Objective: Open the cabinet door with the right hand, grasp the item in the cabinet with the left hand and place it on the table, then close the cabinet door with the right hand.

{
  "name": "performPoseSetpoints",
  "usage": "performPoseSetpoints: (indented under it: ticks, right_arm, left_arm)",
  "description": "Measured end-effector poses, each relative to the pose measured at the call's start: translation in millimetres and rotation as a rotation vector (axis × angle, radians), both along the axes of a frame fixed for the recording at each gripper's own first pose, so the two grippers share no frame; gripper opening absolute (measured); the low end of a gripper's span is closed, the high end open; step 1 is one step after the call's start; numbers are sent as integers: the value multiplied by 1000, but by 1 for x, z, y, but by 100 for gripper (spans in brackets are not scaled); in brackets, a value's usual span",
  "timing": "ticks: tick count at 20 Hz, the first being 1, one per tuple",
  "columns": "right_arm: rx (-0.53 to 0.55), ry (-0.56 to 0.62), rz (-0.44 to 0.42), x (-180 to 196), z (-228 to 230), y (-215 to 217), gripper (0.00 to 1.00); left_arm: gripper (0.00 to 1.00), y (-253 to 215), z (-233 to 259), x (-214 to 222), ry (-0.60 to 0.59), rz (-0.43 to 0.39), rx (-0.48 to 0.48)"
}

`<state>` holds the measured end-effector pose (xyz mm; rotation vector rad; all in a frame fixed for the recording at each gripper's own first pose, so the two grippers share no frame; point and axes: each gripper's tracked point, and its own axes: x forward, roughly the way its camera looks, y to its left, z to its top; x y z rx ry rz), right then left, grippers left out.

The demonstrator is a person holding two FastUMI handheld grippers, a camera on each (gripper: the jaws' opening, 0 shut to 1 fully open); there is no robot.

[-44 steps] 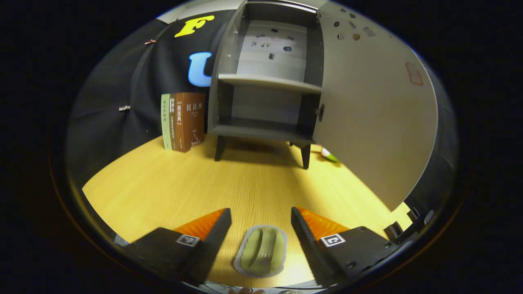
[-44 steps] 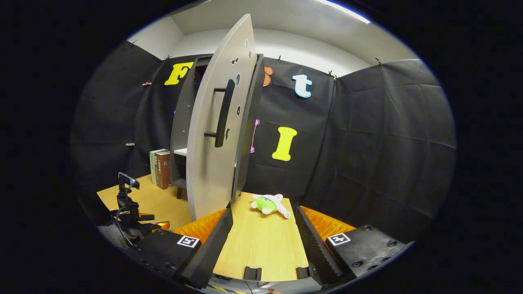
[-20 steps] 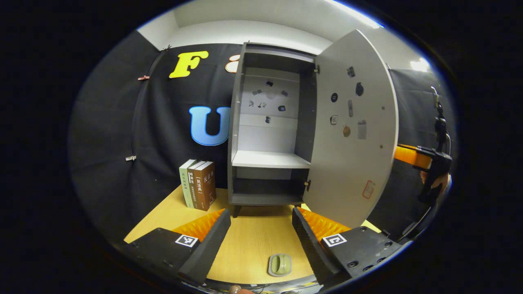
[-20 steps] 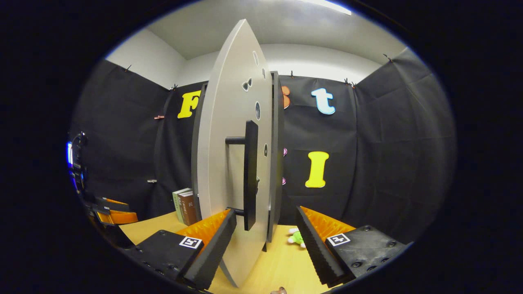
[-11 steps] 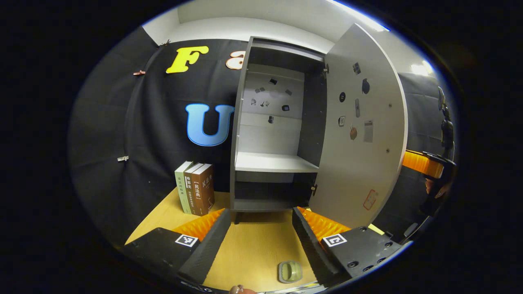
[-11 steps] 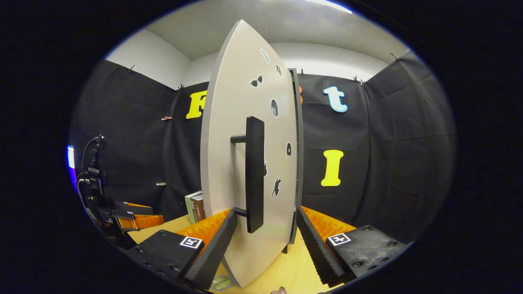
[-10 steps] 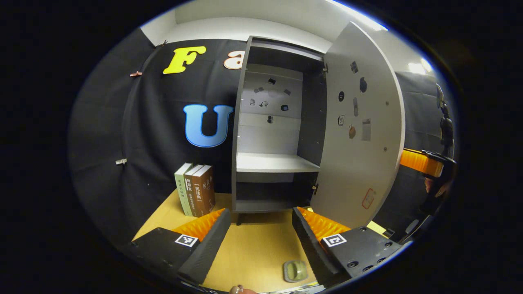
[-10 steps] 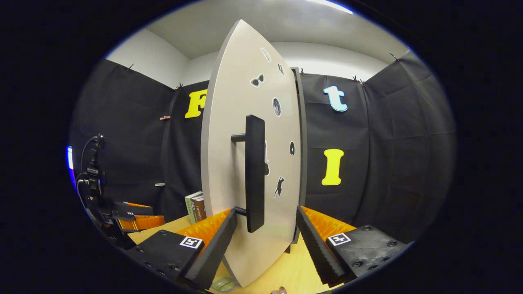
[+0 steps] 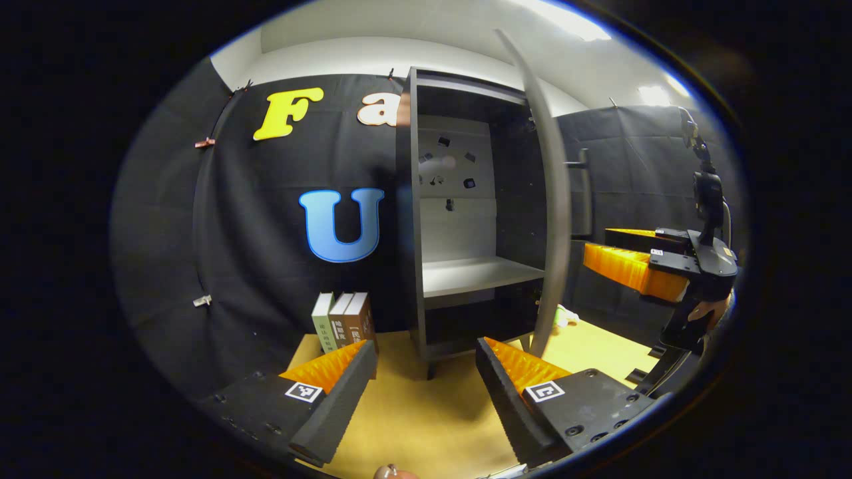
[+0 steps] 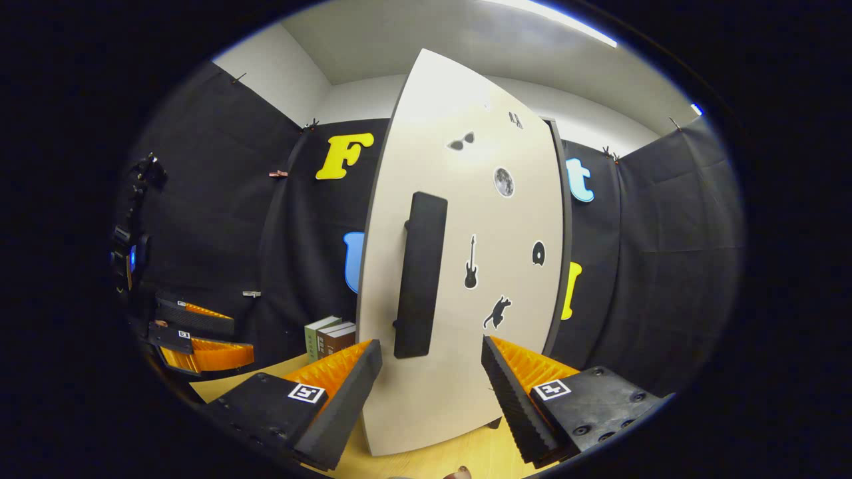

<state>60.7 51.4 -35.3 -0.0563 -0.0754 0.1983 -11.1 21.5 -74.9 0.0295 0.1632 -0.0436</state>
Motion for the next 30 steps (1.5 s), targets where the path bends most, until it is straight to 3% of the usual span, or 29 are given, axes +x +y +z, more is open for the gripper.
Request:
performPoseSetpoints:
  ticks: [4,7,8,17,30]
  right_arm:
    - [-16,1,0,-10,-1,0,97]
    - [0,20,-29,-12,0,-24,97]
    - [5,23,-40,-12,0,-33,97]
    - [34,40,-135,-13,7,-106,97]
    - [71,33,-72,-15,14,-103,97]
  left_arm:
    - [93,-8,6,-3,-16,-1,-48]
    - [97,-20,13,-3,-45,-2,-34]
    - [93,-29,13,0,-58,-10,-33]
    - [95,-89,35,22,-111,-48,-49]
    - [95,-101,39,34,-131,-60,-74]
